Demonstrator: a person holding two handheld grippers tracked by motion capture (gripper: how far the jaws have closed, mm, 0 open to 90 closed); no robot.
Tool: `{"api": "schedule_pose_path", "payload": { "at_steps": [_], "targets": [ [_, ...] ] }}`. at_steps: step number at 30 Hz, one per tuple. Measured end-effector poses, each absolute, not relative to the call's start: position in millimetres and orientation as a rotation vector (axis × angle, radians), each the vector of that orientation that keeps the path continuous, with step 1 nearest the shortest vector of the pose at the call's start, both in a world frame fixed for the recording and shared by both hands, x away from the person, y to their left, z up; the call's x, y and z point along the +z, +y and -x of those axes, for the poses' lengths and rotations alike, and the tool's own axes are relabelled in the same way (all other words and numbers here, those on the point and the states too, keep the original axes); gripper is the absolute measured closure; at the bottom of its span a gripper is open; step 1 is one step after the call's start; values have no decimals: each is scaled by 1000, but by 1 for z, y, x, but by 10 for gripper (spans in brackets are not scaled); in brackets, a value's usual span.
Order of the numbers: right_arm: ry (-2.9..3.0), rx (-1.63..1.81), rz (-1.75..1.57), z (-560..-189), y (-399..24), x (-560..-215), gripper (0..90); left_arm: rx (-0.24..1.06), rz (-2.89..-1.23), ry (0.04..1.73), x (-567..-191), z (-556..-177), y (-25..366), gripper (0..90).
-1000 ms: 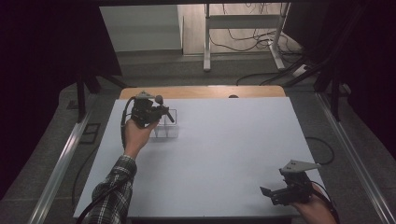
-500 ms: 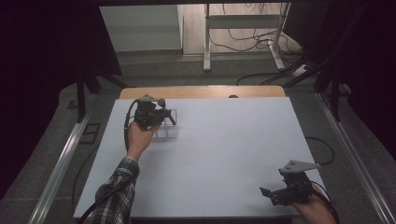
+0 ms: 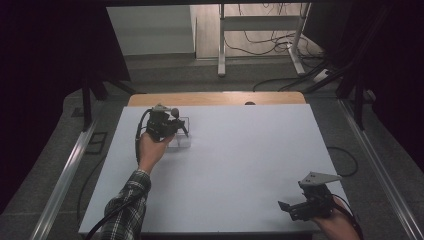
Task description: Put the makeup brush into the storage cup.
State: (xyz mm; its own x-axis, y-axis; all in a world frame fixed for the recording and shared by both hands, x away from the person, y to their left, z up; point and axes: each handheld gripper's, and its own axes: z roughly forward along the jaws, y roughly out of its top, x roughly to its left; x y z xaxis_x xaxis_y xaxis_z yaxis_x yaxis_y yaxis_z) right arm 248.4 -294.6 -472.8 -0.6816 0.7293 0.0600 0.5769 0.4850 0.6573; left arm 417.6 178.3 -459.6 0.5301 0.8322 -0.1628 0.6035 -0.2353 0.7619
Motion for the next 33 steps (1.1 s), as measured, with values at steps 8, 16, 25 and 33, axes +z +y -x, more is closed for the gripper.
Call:
{"api": "schedule_pose_path", "payload": {
  "at_steps": [8, 16, 25, 33],
  "targets": [
    [2507, 976, -1120, -248, -294, -473, 0, 348, -1960, 1179, -467, -419, 176, 771],
    [2508, 975, -1115, -248, -294, -473, 0, 365, -1940, 1184, -465, -418, 177, 660],
    [2509, 975, -1117, -248, -294, -473, 0, 382, -1927, 1193, -460, -418, 180, 500],
    [2509, 974, -1114, -248, -294, -473, 0, 401, -1926, 1196, -459, -418, 181, 361]
  ]
}}
